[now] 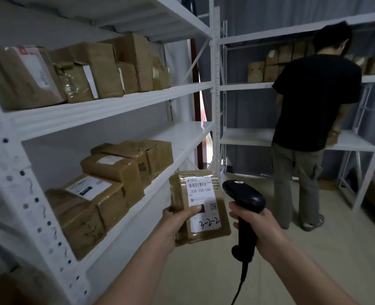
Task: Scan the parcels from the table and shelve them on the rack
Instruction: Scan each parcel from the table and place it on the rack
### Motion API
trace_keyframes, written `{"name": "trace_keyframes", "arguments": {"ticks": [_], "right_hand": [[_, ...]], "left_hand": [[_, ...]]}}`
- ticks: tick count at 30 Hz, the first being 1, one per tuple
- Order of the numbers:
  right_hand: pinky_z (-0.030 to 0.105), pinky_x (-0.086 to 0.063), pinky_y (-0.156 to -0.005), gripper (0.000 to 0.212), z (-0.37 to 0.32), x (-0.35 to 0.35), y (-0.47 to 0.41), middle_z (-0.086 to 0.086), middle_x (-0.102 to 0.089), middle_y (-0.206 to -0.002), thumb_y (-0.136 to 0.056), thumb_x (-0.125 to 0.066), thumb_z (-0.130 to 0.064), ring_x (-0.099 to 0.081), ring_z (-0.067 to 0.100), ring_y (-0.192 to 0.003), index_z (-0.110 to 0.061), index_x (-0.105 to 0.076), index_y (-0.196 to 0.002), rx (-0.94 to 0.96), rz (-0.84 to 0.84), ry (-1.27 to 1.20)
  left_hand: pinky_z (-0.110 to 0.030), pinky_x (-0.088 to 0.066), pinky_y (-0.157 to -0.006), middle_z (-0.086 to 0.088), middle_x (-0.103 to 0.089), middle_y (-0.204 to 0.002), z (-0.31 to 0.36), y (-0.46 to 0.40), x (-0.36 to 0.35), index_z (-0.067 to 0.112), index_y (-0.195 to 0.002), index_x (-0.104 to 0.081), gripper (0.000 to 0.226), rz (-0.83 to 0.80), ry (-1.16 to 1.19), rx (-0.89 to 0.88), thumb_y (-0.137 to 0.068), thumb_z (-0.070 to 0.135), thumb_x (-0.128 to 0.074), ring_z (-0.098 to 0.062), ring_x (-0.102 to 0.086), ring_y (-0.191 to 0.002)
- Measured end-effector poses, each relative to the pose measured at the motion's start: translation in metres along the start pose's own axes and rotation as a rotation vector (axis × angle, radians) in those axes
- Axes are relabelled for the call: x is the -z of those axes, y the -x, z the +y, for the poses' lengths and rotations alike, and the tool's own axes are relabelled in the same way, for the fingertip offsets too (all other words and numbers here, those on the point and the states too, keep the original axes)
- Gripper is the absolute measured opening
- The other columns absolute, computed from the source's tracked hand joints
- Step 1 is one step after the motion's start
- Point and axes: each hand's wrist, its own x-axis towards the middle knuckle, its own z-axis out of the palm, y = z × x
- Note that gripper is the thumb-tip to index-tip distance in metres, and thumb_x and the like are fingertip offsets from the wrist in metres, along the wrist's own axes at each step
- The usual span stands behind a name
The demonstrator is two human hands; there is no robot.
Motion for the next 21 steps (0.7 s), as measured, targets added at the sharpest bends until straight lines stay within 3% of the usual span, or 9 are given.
{"name": "trace_keyframes", "arguments": {"ticks": [3, 8, 12, 15, 18, 21], "right_hand": [[0.038, -0.048, -0.084, 0.017, -0.007, -0.013, -0.044, 0.003, -0.076, -0.089, -0.082, -0.073, -0.015, -0.065, 0.023, -0.097, -0.018, -0.068, -0.098, 0.015, -0.023, 0.016], [0.031, -0.046, -0.073, 0.027, -0.009, -0.012, -0.102, 0.004, -0.075, -0.092, -0.080, -0.074, -0.018, -0.065, 0.021, -0.093, -0.015, -0.068, -0.106, 0.016, 0.010, -0.007], [0.039, -0.048, -0.089, 0.031, -0.010, -0.007, -0.151, 0.007, -0.073, -0.104, -0.080, -0.073, -0.017, -0.064, 0.024, -0.104, -0.015, -0.067, -0.110, 0.015, 0.014, -0.063], [0.051, -0.047, -0.098, 0.032, -0.011, -0.007, -0.191, 0.009, -0.073, -0.106, -0.080, -0.073, -0.017, -0.066, 0.027, -0.104, -0.015, -0.068, -0.111, 0.005, -0.015, -0.119], [0.052, -0.050, -0.095, 0.035, -0.011, -0.011, -0.238, 0.013, -0.073, -0.106, -0.081, -0.072, -0.013, -0.068, 0.030, -0.100, -0.011, -0.066, -0.115, 0.002, -0.055, -0.166], [0.045, -0.053, -0.086, 0.036, -0.014, -0.013, -0.291, 0.014, -0.073, -0.104, -0.082, -0.070, -0.011, -0.069, 0.031, -0.098, -0.008, -0.063, -0.118, -0.002, -0.120, -0.187]], "left_hand": [[-0.043, -0.059, -0.077, -0.007, -0.066, -0.109, 0.023, -0.050, -0.006, 0.022, -0.128, -0.043, 0.087, -0.023, -0.019, -0.011, -0.057, 0.041, -0.090, -0.027, -0.064, -0.097], [-0.036, -0.056, -0.073, -0.004, -0.064, -0.115, 0.050, -0.108, -0.024, 0.023, -0.136, -0.035, 0.094, -0.084, -0.065, -0.004, -0.061, 0.038, -0.089, -0.024, -0.063, -0.100], [-0.031, -0.052, -0.067, 0.001, -0.065, -0.119, 0.068, -0.141, -0.031, 0.025, -0.139, -0.033, 0.098, -0.141, -0.176, -0.074, -0.060, 0.024, -0.091, -0.018, -0.066, -0.096], [-0.023, -0.045, -0.065, 0.003, -0.059, -0.128, 0.079, -0.162, -0.033, 0.022, -0.139, -0.033, 0.099, -0.151, -0.280, -0.126, -0.059, 0.027, -0.091, -0.009, -0.059, -0.097], [-0.029, -0.057, -0.081, 0.004, -0.059, -0.128, 0.092, -0.189, -0.040, 0.025, -0.148, -0.021, 0.128, -0.098, -0.355, -0.228, -0.042, 0.038, -0.091, -0.011, -0.061, -0.106], [-0.028, -0.051, -0.094, 0.007, -0.053, -0.133, 0.110, -0.216, -0.051, 0.030, -0.152, -0.013, 0.124, -0.009, -0.397, -0.294, -0.052, 0.036, -0.086, -0.010, -0.055, -0.113]]}}
